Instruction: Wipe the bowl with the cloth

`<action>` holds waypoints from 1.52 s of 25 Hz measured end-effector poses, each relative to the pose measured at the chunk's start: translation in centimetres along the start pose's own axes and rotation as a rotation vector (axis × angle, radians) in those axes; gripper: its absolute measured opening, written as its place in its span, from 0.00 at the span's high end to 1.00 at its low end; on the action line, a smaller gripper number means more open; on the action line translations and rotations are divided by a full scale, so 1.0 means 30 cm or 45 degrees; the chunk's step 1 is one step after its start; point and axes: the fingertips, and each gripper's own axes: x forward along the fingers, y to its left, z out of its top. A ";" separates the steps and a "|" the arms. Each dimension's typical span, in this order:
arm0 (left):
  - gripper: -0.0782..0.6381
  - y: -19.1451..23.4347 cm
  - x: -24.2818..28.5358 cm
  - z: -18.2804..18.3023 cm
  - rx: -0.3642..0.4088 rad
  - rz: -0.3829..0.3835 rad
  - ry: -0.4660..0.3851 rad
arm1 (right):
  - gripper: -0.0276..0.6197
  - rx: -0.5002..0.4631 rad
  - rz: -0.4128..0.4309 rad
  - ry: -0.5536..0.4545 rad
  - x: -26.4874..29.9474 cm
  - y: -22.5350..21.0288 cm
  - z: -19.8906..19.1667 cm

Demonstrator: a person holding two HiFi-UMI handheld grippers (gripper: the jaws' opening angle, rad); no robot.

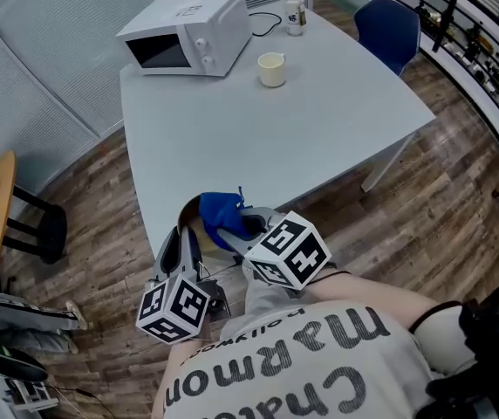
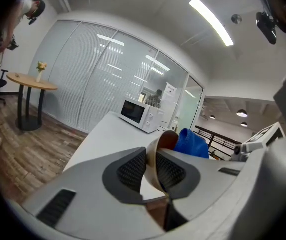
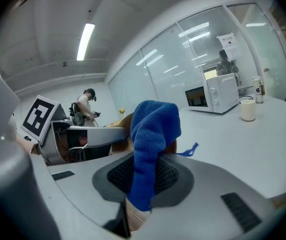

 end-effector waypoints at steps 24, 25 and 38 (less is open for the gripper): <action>0.80 -0.033 -0.002 -0.091 0.097 -0.128 0.170 | 0.86 0.072 -0.161 -0.155 -0.073 -0.134 0.083; 0.80 -0.036 0.001 -0.096 0.096 -0.132 0.177 | 0.86 0.075 -0.163 -0.158 -0.074 -0.138 0.084; 0.85 -0.084 0.018 -0.111 0.260 -0.045 0.216 | 0.86 -0.283 0.164 -0.069 -0.064 0.107 0.109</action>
